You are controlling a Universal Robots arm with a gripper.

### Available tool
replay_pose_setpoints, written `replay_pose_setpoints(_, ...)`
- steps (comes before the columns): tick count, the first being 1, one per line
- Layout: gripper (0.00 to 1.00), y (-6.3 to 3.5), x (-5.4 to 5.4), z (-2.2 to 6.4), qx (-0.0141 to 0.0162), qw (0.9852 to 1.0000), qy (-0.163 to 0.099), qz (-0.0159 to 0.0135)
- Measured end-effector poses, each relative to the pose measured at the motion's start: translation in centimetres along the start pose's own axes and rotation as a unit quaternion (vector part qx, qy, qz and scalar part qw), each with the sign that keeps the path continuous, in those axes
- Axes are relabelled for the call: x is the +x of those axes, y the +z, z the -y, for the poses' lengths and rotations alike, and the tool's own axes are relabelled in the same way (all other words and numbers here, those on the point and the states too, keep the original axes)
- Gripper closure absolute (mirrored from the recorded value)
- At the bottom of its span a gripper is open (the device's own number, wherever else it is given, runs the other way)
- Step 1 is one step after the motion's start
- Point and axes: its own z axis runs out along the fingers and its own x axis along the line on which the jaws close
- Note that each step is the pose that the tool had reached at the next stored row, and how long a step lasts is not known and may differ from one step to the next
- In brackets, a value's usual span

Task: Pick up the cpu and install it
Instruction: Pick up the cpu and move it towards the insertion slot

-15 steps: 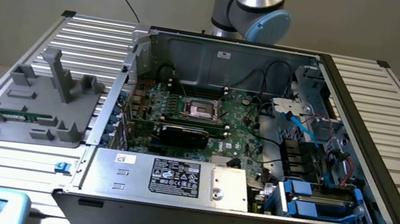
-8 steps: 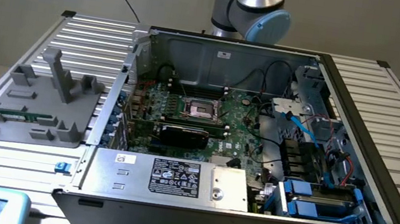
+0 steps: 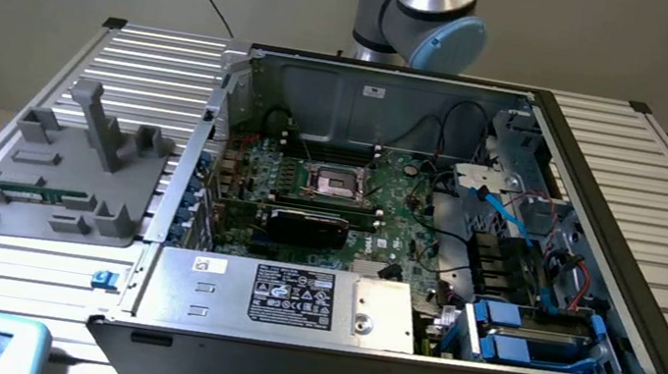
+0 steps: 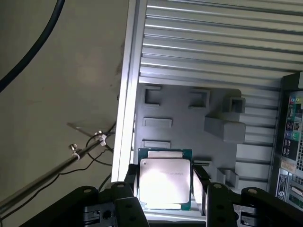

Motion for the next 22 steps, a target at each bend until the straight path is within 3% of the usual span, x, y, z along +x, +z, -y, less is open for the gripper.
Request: replay_pose_setpoints(22,0.46,0.06,-9.9,1.07,-0.0084,1.0,0.0,0.0007)
